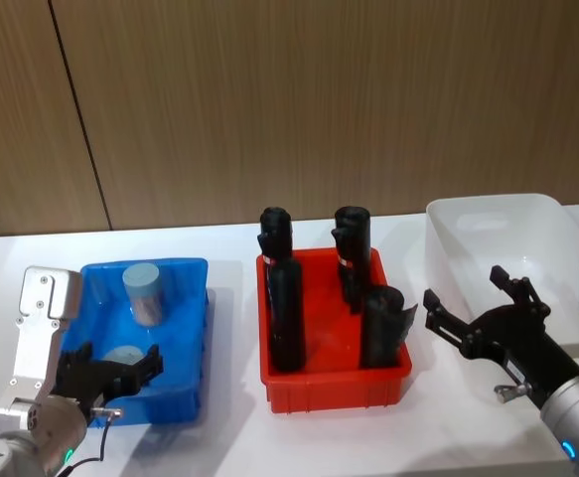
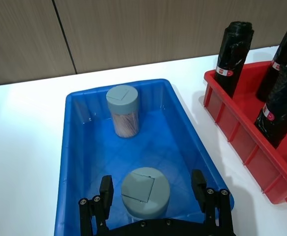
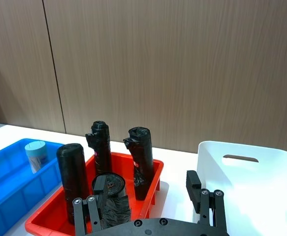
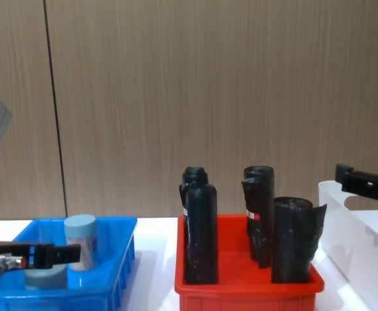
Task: Pick the cotton swabs from the blue box and place them into the white box.
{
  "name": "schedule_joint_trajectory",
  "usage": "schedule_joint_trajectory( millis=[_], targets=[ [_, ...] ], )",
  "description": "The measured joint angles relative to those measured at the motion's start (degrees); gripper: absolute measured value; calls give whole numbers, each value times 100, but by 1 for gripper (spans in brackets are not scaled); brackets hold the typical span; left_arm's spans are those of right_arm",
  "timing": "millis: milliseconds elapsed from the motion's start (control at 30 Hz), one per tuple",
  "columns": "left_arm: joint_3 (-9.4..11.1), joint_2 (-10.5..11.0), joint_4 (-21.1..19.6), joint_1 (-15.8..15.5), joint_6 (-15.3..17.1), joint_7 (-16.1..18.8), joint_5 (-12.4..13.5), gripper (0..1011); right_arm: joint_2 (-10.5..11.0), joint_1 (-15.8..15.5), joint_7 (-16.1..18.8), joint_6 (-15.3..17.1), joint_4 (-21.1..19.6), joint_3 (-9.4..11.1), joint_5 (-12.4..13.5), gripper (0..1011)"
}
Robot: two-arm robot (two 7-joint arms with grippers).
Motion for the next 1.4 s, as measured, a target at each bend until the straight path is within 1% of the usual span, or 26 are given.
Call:
schedule_joint_trajectory(
  millis=[300, 933, 1333, 1367, 1400],
  targets=[
    [-24, -54, 142, -57, 143, 4, -21, 1004, 0, 0, 0, 0, 0, 0, 0, 1002],
    [-42, -188, 494, -153, 155, -134, -101, 1004, 0, 0, 0, 0, 0, 0, 0, 1001],
    [-41, -246, 615, -198, 184, -151, 0, 1002, 0, 0, 0, 0, 0, 0, 0, 1002],
    [-41, -248, 620, -202, 187, -155, 16, 993, 0, 0, 0, 0, 0, 0, 0, 1002],
    [-40, -252, 628, -205, 193, -163, 43, 960, 0, 0, 0, 0, 0, 0, 0, 1002]
  ],
)
